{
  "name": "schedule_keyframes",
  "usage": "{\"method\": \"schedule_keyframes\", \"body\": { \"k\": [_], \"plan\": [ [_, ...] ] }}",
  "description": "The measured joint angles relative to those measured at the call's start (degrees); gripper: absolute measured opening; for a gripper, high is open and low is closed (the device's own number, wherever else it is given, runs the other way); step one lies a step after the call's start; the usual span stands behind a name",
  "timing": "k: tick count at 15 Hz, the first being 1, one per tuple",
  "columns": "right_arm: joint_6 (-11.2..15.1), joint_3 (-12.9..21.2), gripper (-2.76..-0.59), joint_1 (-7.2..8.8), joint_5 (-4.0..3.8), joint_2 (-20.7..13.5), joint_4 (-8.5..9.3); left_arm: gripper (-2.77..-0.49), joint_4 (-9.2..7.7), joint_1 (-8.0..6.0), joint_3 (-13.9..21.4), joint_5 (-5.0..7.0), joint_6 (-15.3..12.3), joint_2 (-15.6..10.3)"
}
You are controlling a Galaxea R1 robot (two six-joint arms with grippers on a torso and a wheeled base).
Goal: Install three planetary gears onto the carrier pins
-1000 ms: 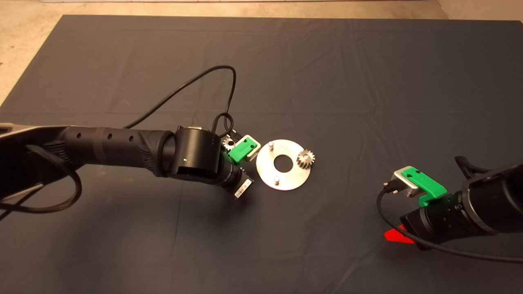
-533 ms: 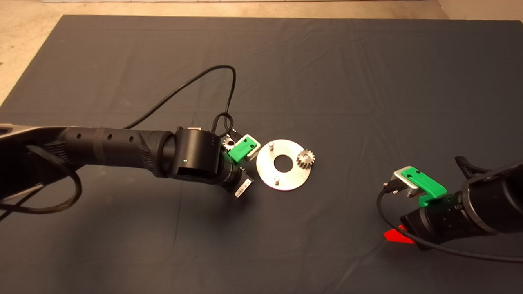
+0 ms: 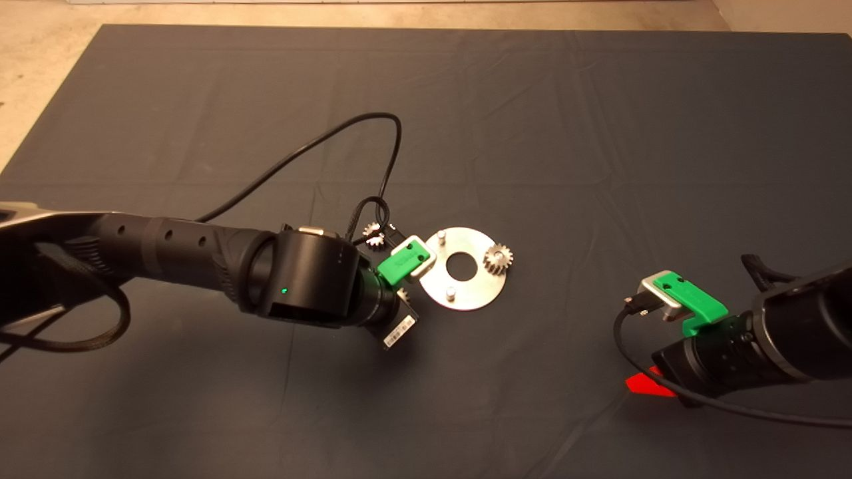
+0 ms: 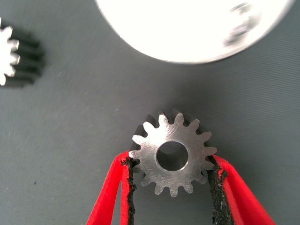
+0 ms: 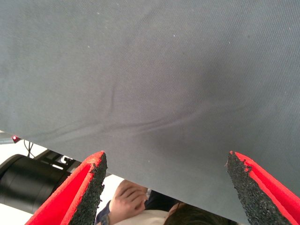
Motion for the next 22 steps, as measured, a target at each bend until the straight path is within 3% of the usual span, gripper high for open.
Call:
{"method": "schedule_keyframes", "body": {
  "k": [4,12,15,22],
  "plan": [
    [0.00,0.00,-1.46,0.00,0.00,0.00,0.01,-2.46,-0.94,-1.76,1.04,-0.02,-0.28,4.15],
    [-0.20,0.00,-1.46,0.00,0.00,-0.10,0.01,-2.46,-2.04,-2.57,-0.66,-0.04,-0.26,10.86],
    [-0.29,0.00,-1.46,0.00,0.02,-1.88,0.01,-2.47,-2.05,-2.57,-3.09,0.05,0.39,12.26],
    [-3.77,0.00,-1.46,0.02,-0.12,-8.63,0.01,-2.48,-3.17,-2.57,-5.75,0.05,3.50,12.78]
  ]
}}
